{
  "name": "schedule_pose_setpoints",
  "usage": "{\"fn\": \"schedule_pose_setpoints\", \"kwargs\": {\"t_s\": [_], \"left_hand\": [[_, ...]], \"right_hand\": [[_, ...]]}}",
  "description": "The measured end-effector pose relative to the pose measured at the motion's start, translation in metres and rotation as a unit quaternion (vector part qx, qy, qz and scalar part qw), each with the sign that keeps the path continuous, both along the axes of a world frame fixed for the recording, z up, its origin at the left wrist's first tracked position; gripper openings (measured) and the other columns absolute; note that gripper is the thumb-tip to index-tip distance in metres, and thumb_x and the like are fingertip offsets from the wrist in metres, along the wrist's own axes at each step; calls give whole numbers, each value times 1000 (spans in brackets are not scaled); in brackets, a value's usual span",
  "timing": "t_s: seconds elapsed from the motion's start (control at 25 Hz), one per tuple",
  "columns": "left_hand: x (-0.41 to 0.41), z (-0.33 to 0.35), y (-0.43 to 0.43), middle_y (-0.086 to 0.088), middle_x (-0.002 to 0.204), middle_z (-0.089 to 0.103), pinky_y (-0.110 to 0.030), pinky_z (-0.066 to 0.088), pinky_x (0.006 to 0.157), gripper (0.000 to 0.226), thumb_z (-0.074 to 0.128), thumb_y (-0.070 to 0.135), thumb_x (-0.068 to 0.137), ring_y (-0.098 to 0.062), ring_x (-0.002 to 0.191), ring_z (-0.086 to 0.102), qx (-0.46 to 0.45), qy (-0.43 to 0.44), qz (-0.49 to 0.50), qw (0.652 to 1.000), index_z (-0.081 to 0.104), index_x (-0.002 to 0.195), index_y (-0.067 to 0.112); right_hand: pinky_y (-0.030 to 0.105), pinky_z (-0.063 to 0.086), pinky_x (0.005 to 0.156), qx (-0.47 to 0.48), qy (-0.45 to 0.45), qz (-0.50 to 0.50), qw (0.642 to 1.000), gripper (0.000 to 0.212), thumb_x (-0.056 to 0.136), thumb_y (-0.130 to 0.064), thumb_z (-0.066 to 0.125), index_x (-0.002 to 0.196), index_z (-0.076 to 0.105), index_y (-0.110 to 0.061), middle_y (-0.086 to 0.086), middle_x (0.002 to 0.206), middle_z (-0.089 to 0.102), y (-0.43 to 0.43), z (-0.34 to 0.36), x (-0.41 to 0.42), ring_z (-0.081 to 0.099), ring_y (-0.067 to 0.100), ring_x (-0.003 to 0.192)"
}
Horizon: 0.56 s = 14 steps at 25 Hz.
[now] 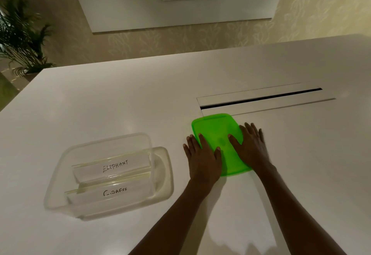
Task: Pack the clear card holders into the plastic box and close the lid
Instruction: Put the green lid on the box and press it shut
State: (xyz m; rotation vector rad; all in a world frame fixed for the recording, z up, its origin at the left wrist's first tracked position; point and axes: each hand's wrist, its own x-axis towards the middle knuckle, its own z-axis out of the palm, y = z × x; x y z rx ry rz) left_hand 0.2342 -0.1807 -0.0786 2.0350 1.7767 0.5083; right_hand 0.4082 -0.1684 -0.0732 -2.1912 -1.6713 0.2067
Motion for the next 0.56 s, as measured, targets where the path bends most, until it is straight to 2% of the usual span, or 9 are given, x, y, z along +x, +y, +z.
{"fn": "schedule_pose_setpoints", "kwargs": {"t_s": [0.08, 0.16, 0.28, 0.4, 0.48, 0.56], "left_hand": [[4, 1, -3, -32, 168, 9, -51, -2, 130, 80, 36, 50, 105, -42, 160, 1, -2, -19, 15, 1000, 12, 163, 0], [4, 4, -7, -31, 169, 6, -49, -2, 130, 79, 37, 46, 106, -41, 160, -1, 4, -47, 30, 998, 9, 164, 0], [-1, 9, -15, -29, 170, 6, -47, -1, 130, 78, 41, 39, 106, -39, 160, -1, 47, -98, 44, 993, 7, 164, 0], [-11, 19, -24, -27, 170, 8, -44, 0, 130, 77, 43, 37, 105, -38, 160, 2, 99, -136, 44, 985, 9, 164, 3], [-22, 31, -29, -25, 170, 9, -43, 0, 130, 76, 44, 38, 105, -37, 160, 4, 140, -153, 42, 977, 11, 165, 4], [-35, 45, -33, -24, 171, 10, -42, 1, 130, 74, 43, 38, 106, -35, 161, 5, 184, -159, 31, 969, 13, 165, 6]], "right_hand": [[46, 9, 128, 9, 53, -2, 999, 71, 98, -55, 53, 149, 45, -6, 16, 164, 34, 1, 1, -3, 18, 30, 157], [45, 15, 127, 25, 130, -8, 991, 70, 97, -50, 60, 148, 47, -4, 15, 163, 36, -3, 2, -9, 22, 29, 156], [40, 37, 115, 45, 224, -33, 973, 69, 93, -47, 66, 147, 48, -8, 12, 153, 50, -13, 6, -21, 45, 29, 143], [33, 49, 95, 99, 306, -54, 945, 55, 91, -40, 73, 137, 55, -17, 8, 133, 67, -22, 17, -29, 64, 27, 120], [45, 60, 90, 131, 432, -43, 891, 45, 91, -28, 75, 131, 57, -19, 10, 123, 72, -27, 30, -35, 73, 29, 107], [51, 64, 74, 140, 577, -17, 805, 40, 92, -17, 74, 128, 56, -17, 15, 114, 75, -32, 46, -42, 78, 35, 94]]}}
